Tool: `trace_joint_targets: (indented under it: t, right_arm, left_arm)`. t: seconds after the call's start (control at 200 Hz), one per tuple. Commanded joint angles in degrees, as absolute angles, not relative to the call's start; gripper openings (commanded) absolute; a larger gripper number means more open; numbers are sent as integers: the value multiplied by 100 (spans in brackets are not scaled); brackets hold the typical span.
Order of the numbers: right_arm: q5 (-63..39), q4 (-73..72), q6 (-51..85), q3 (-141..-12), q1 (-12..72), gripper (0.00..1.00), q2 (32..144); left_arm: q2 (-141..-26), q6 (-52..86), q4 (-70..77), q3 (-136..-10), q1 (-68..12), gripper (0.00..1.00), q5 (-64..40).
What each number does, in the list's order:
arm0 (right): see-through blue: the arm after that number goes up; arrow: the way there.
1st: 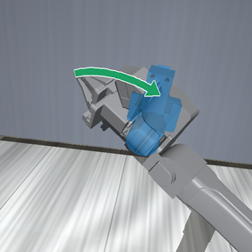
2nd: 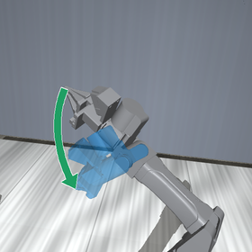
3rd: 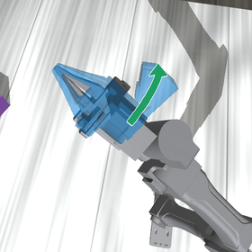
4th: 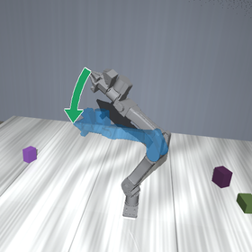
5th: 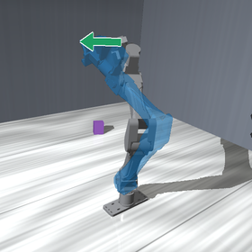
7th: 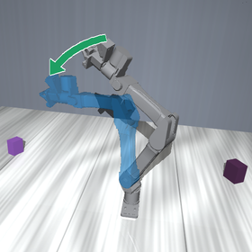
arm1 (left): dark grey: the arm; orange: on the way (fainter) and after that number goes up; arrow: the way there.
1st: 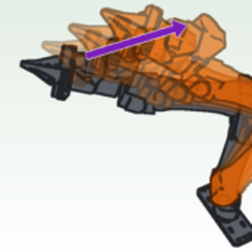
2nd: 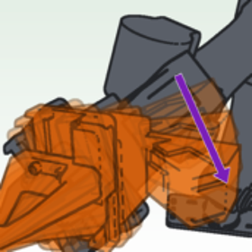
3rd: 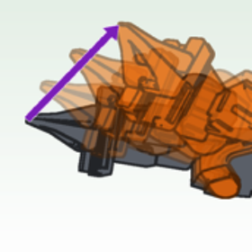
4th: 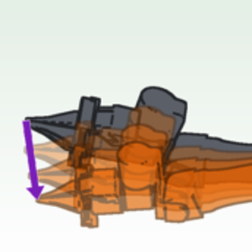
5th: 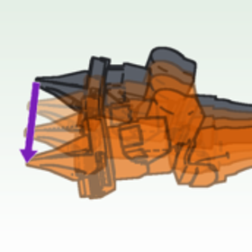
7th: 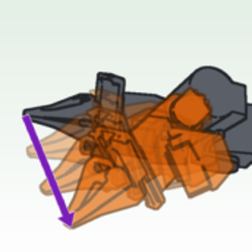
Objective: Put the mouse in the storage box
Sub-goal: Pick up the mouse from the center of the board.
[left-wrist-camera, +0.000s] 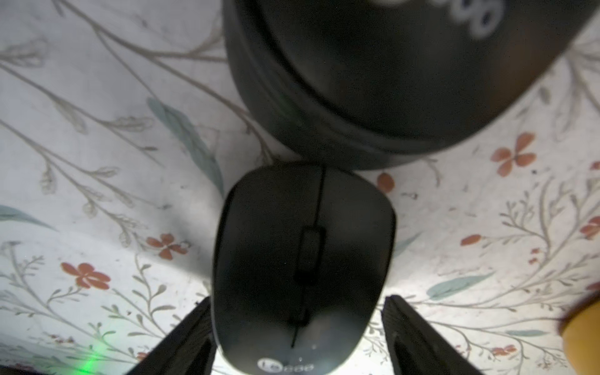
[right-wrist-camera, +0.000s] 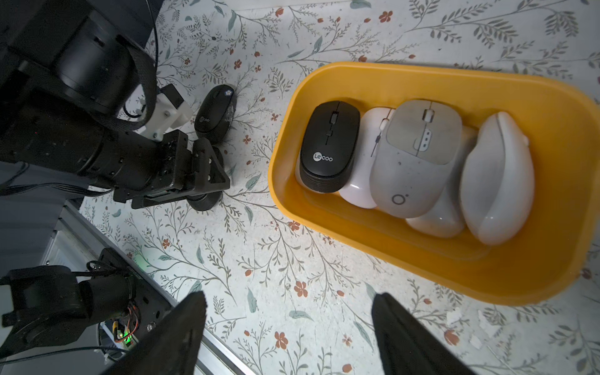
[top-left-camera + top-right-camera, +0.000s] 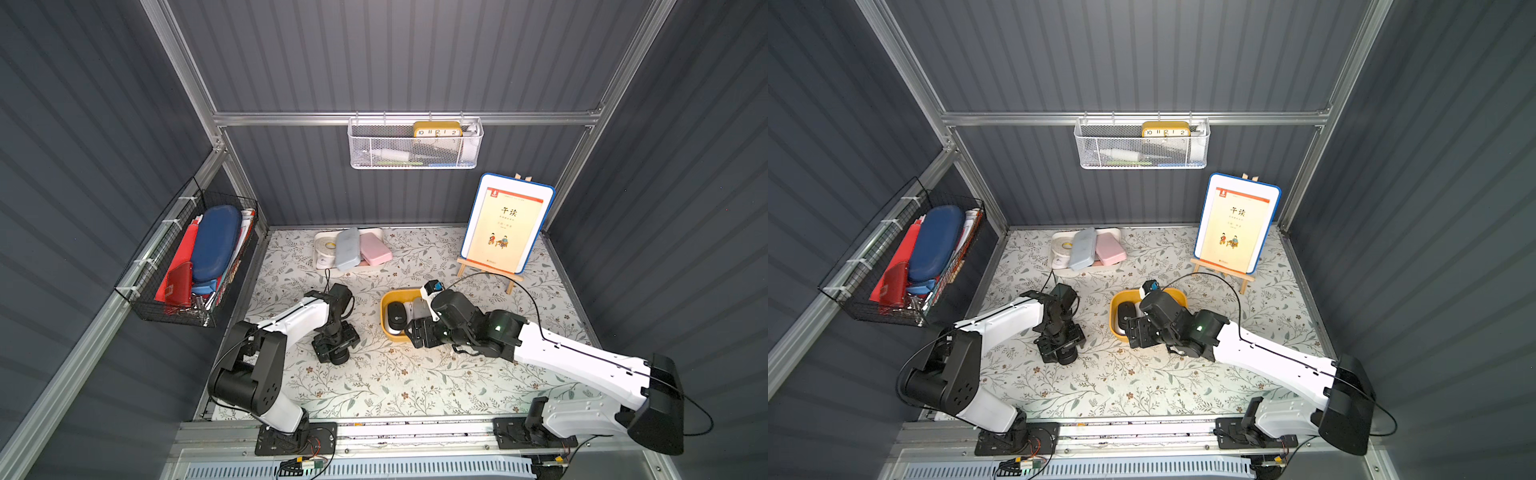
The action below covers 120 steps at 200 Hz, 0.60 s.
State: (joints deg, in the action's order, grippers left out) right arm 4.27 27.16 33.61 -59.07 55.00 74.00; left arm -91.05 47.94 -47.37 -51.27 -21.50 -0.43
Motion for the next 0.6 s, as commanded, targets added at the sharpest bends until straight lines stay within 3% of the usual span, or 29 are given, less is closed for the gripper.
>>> trace_joint_targets:
  t: [0.0,0.21,0.365,0.595]
  right_arm:
    - [415,2839,3305,-6218,5520,85,7444]
    - [801,2891,3400,-6019,5512,83,7401]
    - [818,2825,3496,-5741,5511,80,7425]
    - [856,2851,3554,-5616,5512,80,7469]
  left_arm:
    - [-9273,4699,-4686,-5134,-2161,81,-145]
    - [-9157,4921,-4527,-4840,-2160,76,75]
    - [-9019,4756,-4325,-4739,-2162,62,100]
    - [-8666,4743,-3967,-4468,-2229,54,-207]
